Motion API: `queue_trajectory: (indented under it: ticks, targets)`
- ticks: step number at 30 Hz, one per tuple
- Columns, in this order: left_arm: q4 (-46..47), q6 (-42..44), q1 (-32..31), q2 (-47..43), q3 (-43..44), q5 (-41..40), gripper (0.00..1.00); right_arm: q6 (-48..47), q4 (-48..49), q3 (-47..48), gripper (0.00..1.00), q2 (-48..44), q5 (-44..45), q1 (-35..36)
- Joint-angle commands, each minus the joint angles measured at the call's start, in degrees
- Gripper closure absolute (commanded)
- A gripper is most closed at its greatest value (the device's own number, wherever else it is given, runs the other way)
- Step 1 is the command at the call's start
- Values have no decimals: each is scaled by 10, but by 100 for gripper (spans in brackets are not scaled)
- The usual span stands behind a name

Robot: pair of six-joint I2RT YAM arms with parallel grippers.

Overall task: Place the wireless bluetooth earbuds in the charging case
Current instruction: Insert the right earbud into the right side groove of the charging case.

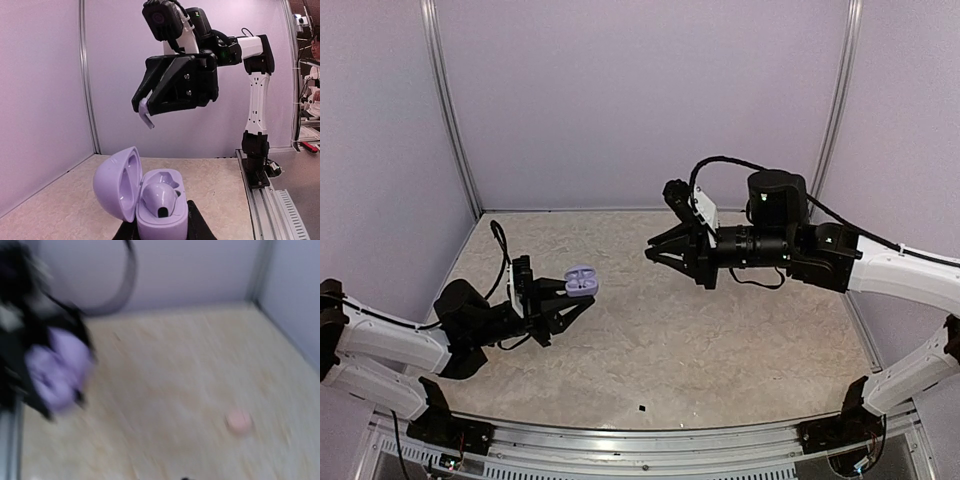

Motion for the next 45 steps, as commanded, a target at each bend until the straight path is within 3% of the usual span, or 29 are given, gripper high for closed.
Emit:
queue_trajectory:
  ticks: [1, 8, 13, 21, 35, 45]
  targets:
    - [30, -14, 5, 5, 23, 32, 97, -15, 109, -14, 89, -34, -97, 19]
    - [35, -18, 1, 11, 37, 76, 97, -25, 158, -16, 89, -26, -186, 37]
    - [34, -19, -9, 19, 47, 87, 97, -42, 175, -7, 89, 6, -198, 56]
    - [19, -16, -20, 24, 59, 76, 97, -76, 191, 11, 89, 50, -131, 96]
    - [10, -6, -32, 17, 59, 34, 97, -48, 251, -3, 90, 66, -61, 105]
    - [-7, 7, -42, 11, 64, -50, 97, -25, 280, -11, 91, 76, 18, 116]
